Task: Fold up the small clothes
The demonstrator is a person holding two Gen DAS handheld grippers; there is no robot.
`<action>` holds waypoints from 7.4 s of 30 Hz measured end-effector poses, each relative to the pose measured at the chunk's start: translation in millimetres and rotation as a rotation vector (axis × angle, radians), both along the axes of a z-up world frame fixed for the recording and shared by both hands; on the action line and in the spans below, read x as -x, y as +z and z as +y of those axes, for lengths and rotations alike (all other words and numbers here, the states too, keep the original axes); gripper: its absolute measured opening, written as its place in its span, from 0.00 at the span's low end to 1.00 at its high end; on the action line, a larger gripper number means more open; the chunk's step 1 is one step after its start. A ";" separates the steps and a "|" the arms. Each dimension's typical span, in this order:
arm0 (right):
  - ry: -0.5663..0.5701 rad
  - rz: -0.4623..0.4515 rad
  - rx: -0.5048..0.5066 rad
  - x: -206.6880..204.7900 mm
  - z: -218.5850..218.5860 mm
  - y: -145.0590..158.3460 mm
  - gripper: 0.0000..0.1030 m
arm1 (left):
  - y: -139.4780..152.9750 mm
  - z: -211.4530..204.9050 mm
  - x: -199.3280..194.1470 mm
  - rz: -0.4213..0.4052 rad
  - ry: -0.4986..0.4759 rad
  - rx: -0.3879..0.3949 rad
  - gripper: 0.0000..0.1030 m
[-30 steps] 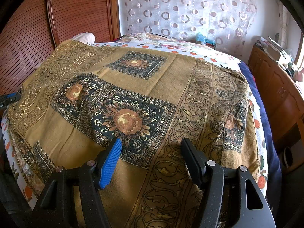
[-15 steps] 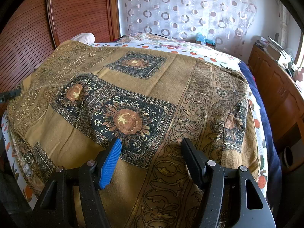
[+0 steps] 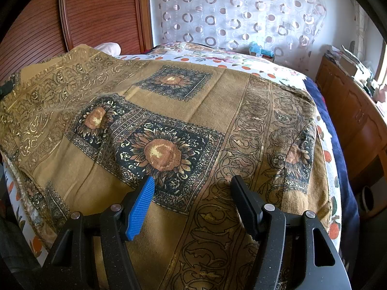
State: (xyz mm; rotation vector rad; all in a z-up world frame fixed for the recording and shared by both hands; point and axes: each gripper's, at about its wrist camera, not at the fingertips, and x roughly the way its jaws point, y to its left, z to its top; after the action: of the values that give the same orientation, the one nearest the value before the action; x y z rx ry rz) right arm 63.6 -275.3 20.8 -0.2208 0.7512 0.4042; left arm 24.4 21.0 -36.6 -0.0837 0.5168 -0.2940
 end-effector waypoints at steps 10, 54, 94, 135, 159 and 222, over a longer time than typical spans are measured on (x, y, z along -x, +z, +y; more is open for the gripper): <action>-0.018 -0.021 -0.050 5.4 -10.8 5.6 0.66 | 24.7 -24.9 -10.0 -0.054 -0.074 0.025 0.08; -0.014 -0.094 -0.111 52.2 -4.3 10.7 0.66 | 21.3 -90.8 -25.3 0.016 -0.173 -0.075 0.67; -0.121 -0.227 -0.033 50.5 -62.1 29.2 0.05 | -12.8 -67.2 -36.2 0.058 -0.104 -0.058 0.67; 0.150 -0.020 0.038 -52.0 48.4 30.6 0.52 | -24.4 -70.3 -33.6 0.082 -0.114 -0.079 0.67; 0.084 -0.052 -0.005 -108.6 19.9 50.7 0.04 | -28.5 -72.1 -32.9 0.097 -0.128 -0.085 0.67; -0.209 -0.133 -0.021 23.9 -89.5 23.6 0.02 | -53.3 -122.4 -27.4 0.207 -0.243 -0.179 0.67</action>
State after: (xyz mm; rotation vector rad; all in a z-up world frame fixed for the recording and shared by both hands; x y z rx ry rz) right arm 39.6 -364.8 44.4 -0.1462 0.6316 0.1963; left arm 51.8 -101.4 -89.9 0.1247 0.7584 -0.4775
